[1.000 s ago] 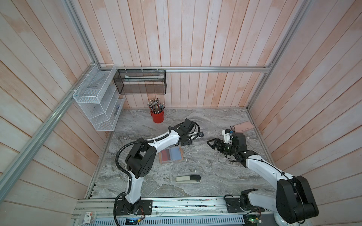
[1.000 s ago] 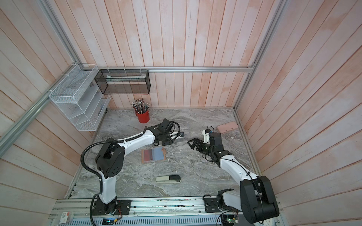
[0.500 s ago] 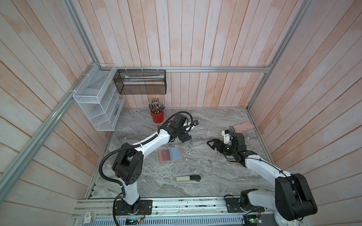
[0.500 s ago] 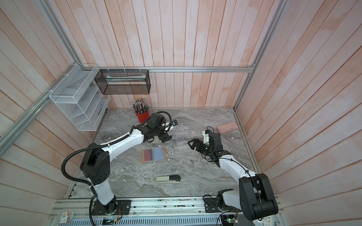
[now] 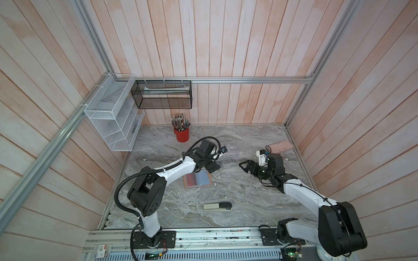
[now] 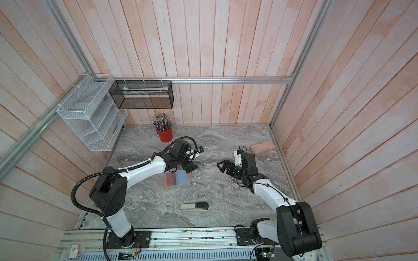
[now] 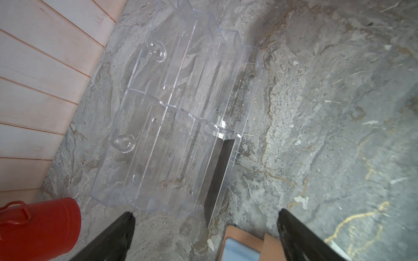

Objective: Take the credit cards out of the card holder
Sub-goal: Place the credit card in the storage box, then touch the credit card in the storage box.

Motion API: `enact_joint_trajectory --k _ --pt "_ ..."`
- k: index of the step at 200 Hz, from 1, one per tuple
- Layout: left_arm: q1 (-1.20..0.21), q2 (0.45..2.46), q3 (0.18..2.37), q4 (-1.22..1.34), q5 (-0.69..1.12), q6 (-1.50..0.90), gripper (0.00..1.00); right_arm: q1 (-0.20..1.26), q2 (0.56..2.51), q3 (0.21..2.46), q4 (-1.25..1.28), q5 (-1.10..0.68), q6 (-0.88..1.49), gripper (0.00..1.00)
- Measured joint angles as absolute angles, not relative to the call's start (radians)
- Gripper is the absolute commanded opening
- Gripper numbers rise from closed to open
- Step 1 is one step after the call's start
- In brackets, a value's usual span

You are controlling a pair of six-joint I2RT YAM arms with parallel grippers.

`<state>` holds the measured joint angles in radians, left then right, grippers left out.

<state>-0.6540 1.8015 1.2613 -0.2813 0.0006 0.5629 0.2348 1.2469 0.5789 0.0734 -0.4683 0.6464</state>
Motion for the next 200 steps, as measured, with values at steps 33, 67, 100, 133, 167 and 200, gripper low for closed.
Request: enact_joint_trajectory --k 33,67,100,133,167,200 --pt "-0.665 1.845 1.262 -0.234 -0.065 0.570 1.00 0.235 1.240 0.579 0.072 -0.468 0.647 0.98" --pt "-0.677 1.888 1.262 -0.206 -0.116 0.584 1.00 0.235 1.236 0.579 0.072 -0.468 0.647 0.98" --pt "-0.677 1.905 1.275 -0.185 -0.160 0.598 1.00 0.235 1.236 0.579 0.072 -0.468 0.647 0.98" --pt "-0.676 1.936 1.301 -0.164 -0.187 0.614 1.00 0.235 1.234 0.579 0.072 -0.468 0.647 0.98" --pt "-0.667 1.959 1.315 -0.159 -0.193 0.628 1.00 0.235 1.227 0.579 0.072 -0.468 0.647 0.98" --pt "-0.654 1.960 1.328 -0.157 -0.193 0.643 1.00 0.235 1.225 0.579 0.072 -0.468 0.647 0.98"
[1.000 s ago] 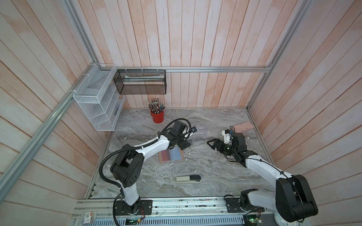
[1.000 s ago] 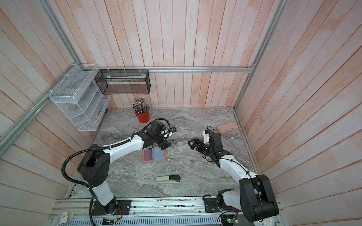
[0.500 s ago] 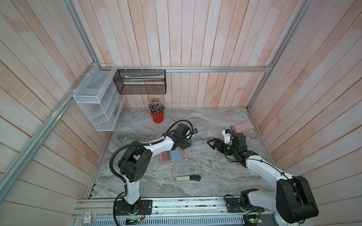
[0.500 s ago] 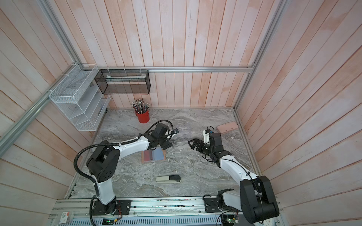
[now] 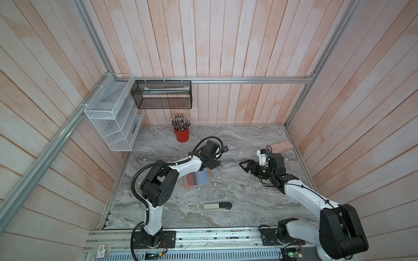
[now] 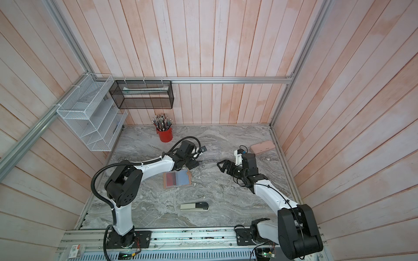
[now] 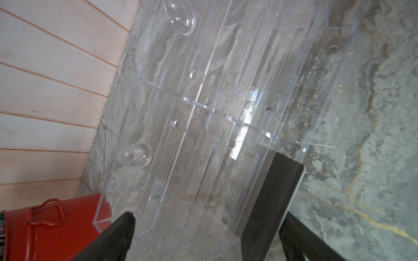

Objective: Take the credit cards out of the card holder
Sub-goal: Touch the credit card in the storage box.

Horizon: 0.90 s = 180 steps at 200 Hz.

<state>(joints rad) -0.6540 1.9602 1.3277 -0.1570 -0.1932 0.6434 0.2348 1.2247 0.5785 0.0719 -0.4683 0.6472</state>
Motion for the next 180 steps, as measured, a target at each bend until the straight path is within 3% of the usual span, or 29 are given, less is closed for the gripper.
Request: enact_joint_trajectory --k 135,180 --pt "-0.613 1.988 1.415 -0.157 -0.189 0.673 1.00 0.235 1.225 0.570 0.076 -0.469 0.645 0.98" --pt "-0.609 1.857 1.327 -0.131 -0.134 0.628 1.00 0.239 1.226 0.572 0.075 -0.469 0.627 0.98"
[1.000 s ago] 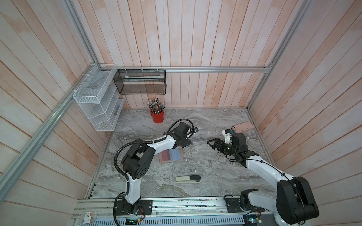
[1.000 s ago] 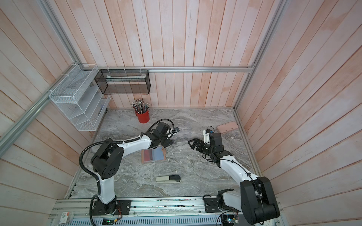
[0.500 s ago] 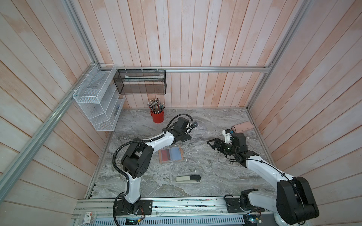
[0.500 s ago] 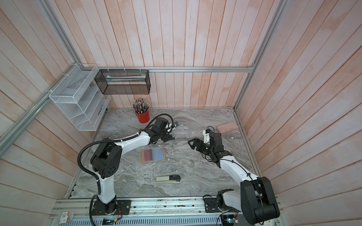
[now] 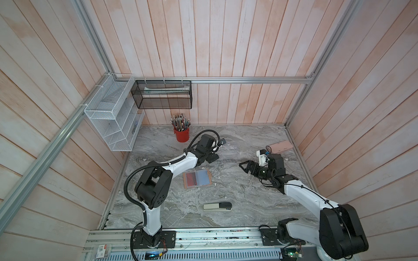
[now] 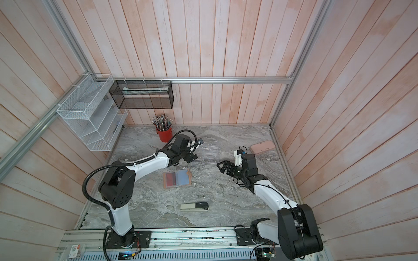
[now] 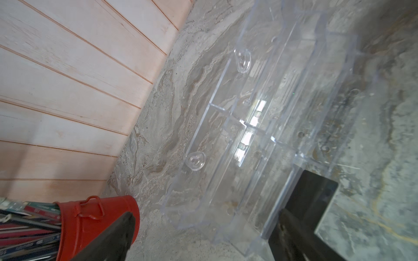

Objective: Take the credit cards out of the card holder
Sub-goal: Touch the credit card in the storage box.

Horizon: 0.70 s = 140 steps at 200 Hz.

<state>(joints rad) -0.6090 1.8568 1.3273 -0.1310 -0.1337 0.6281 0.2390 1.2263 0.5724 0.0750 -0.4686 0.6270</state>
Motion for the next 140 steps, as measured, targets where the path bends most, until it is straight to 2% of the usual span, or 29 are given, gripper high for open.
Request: enact_joint_trajectory --k 48,140 --pt "-0.643 1.769 1.253 -0.121 -0.138 0.625 1.00 0.239 1.231 0.573 0.075 -0.469 0.625 0.98" --pt "-0.663 1.873 1.210 -0.140 -0.149 0.633 1.00 0.239 1.230 0.573 0.075 -0.466 0.625 0.98"
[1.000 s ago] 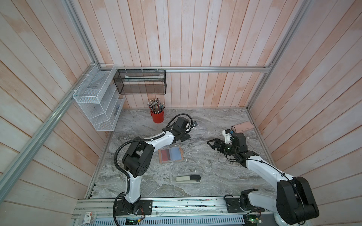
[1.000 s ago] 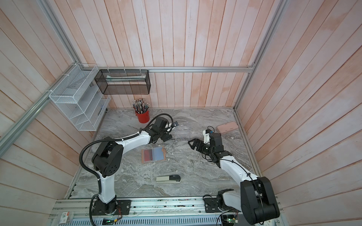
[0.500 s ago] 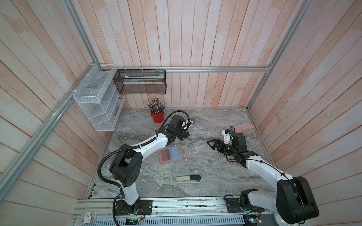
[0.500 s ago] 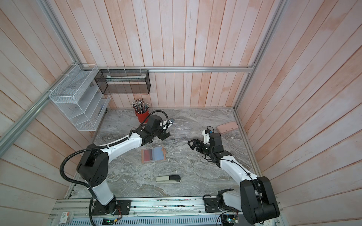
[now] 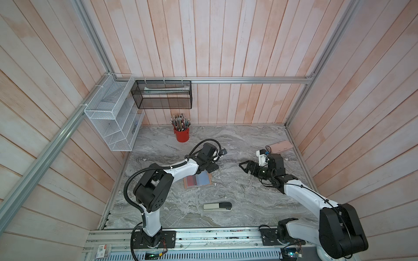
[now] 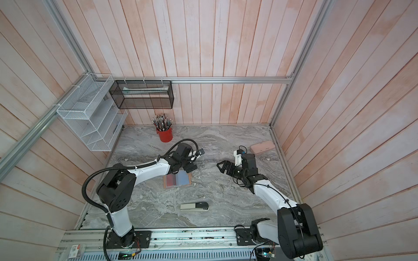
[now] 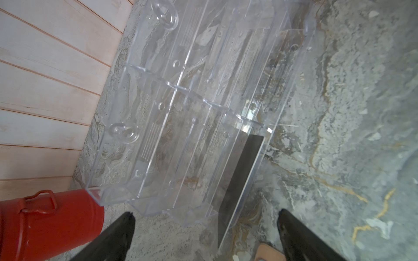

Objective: Take the credit cards out of the card holder
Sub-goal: Touch the credit card in the storage box.

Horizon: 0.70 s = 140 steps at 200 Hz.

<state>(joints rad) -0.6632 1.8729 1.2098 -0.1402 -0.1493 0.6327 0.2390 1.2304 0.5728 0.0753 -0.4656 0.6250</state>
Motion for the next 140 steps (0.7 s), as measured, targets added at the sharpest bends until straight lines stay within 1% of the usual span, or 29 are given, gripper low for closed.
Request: enact_joint_trajectory --k 48,140 --pt "-0.660 1.907 1.214 -0.133 -0.175 0.652 1.00 0.239 1.230 0.573 0.076 -0.465 0.625 0.98" --pt "-0.647 1.960 1.295 -0.073 -0.233 0.670 1.00 0.239 1.230 0.563 0.083 -0.465 0.627 0.98"
